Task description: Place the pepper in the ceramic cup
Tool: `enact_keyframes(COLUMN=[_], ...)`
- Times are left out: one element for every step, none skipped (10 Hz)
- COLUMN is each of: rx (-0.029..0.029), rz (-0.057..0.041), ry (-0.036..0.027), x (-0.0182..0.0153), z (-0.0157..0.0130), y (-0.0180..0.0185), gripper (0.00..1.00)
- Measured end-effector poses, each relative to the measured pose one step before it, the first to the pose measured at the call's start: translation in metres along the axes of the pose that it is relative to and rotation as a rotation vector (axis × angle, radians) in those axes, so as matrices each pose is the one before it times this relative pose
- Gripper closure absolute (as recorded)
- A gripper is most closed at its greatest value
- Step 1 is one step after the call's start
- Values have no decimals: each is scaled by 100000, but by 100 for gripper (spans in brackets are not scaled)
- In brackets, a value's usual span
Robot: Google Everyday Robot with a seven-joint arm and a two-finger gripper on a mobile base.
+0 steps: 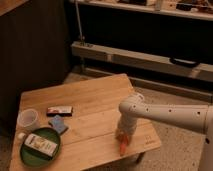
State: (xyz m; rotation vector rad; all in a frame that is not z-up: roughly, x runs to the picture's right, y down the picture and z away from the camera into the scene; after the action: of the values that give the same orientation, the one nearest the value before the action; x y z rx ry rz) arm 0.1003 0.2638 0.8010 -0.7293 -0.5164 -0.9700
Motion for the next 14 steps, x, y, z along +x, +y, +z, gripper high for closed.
enact_keyframes(rx=[-582, -104, -47, 9, -78, -1297, -1768, -1483, -811, -366, -31, -89, -733, 1591], rz=[-475, 15, 289, -116, -38, 141, -60, 958, 551, 376, 36, 28, 686, 1270], ry=[459, 124, 66, 5, 33, 1011, 2683, 1235, 913, 445, 83, 25, 1761, 3206], x=[40, 40, 58, -3, 10, 246, 924, 703, 178, 99, 36, 9, 300, 118], z=[-62, -29, -37, 3, -3, -119, -278, 47, -2, -3, -59, 8, -149, -1064], y=[-135, 58, 163, -22, -6, 119, -165, 290, 101, 113, 28, 62, 390, -111], gripper=[43, 43, 43, 43, 45, 53, 62, 64, 64, 65, 72, 83, 88, 89])
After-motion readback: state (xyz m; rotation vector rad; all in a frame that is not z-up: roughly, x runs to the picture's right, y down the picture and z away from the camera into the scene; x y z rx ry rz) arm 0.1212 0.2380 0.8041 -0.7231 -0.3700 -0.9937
